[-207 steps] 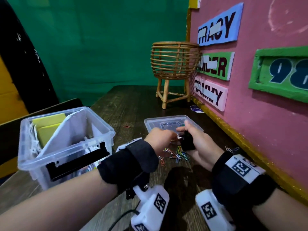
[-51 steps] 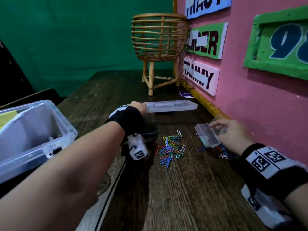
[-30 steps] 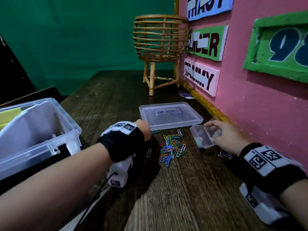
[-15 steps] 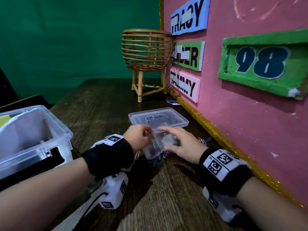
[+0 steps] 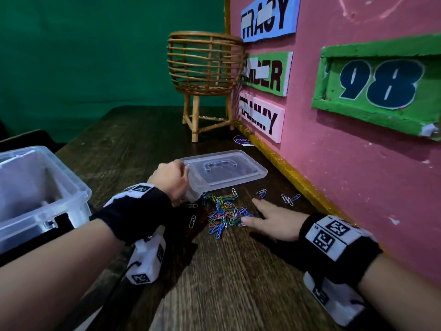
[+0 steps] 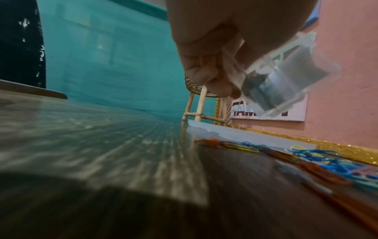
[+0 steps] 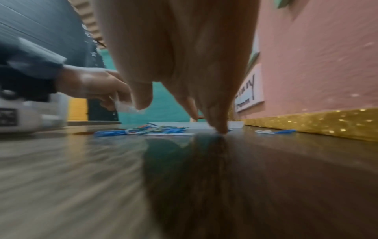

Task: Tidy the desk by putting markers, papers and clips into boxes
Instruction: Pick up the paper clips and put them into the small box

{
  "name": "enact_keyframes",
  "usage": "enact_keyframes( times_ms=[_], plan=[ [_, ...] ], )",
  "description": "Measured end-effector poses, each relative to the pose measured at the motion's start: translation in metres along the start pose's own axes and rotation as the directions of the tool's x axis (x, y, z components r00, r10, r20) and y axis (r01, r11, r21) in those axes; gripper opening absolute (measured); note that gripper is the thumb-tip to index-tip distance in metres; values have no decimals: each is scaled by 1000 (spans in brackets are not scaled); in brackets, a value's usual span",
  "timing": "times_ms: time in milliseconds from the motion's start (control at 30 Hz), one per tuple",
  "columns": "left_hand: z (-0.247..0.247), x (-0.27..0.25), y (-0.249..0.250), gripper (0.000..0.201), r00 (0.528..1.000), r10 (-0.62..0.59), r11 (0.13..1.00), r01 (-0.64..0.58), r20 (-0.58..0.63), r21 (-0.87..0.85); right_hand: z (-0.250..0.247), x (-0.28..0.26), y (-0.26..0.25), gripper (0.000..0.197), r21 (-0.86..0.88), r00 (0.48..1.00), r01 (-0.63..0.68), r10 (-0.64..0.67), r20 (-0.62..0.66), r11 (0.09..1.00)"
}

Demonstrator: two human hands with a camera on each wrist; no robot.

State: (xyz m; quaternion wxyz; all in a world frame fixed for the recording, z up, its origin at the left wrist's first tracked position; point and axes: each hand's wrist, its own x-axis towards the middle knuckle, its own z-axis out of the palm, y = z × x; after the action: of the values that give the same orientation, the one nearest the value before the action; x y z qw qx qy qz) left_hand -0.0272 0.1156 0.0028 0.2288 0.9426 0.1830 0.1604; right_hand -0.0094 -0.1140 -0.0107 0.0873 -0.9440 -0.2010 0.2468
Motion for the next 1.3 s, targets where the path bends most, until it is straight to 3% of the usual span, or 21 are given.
enact_keyframes(
  times_ms=[133,267,333,400,533,600,667,733,867,967,1033,1100,1200,1233,1300],
  plan=[
    [4,6,9,32,999,49,999,-49,3,4,-13,20,13,84,4,958,-242,240,-158,970],
    [6,3,18,34,995,93,993,-94,26,67,-28,32,20,82,15,907,-404,403,-123,915],
    [8,0,23,35,990,139,982,-139,8,128,-29,34,18,77,-81,929,-370,365,-69,926],
    [9,-2,26,35,986,168,975,-164,-13,148,-24,32,10,70,-140,974,-225,227,0,964],
    [5,2,23,35,992,122,989,-119,-31,94,-11,22,-4,64,-13,988,92,-89,126,996],
    [4,3,22,35,994,96,993,-92,-55,69,-14,25,-2,62,51,995,95,-96,16,994],
    [6,3,25,35,993,90,995,-87,-74,48,-24,34,3,62,39,994,15,-10,-111,999],
    [9,3,27,36,992,104,994,-101,-71,37,-33,45,5,62,38,985,-71,76,-155,997],
    [9,5,23,38,995,82,996,-81,-59,21,-37,49,-4,51,3,990,-91,91,-110,996],
    [8,6,21,40,996,69,998,-68,-57,19,-32,39,-13,51,53,995,96,-96,-9,994],
    [8,5,23,41,995,87,996,-85,-42,35,-24,34,-15,53,200,965,256,-263,8,946],
    [9,4,24,40,994,104,993,-102,-39,51,-20,30,-15,44,303,918,395,-356,-178,867],
    [13,6,22,42,993,107,994,-108,46,12,-21,20,-15,14,351,754,605,-373,-540,715],
    [14,6,20,43,989,117,993,-115,88,-22,-21,18,-16,8,342,713,644,-374,-593,685],
    [16,4,20,42,977,156,986,-146,147,-75,-22,15,-17,7,332,688,660,-365,-627,674]
  ],
)
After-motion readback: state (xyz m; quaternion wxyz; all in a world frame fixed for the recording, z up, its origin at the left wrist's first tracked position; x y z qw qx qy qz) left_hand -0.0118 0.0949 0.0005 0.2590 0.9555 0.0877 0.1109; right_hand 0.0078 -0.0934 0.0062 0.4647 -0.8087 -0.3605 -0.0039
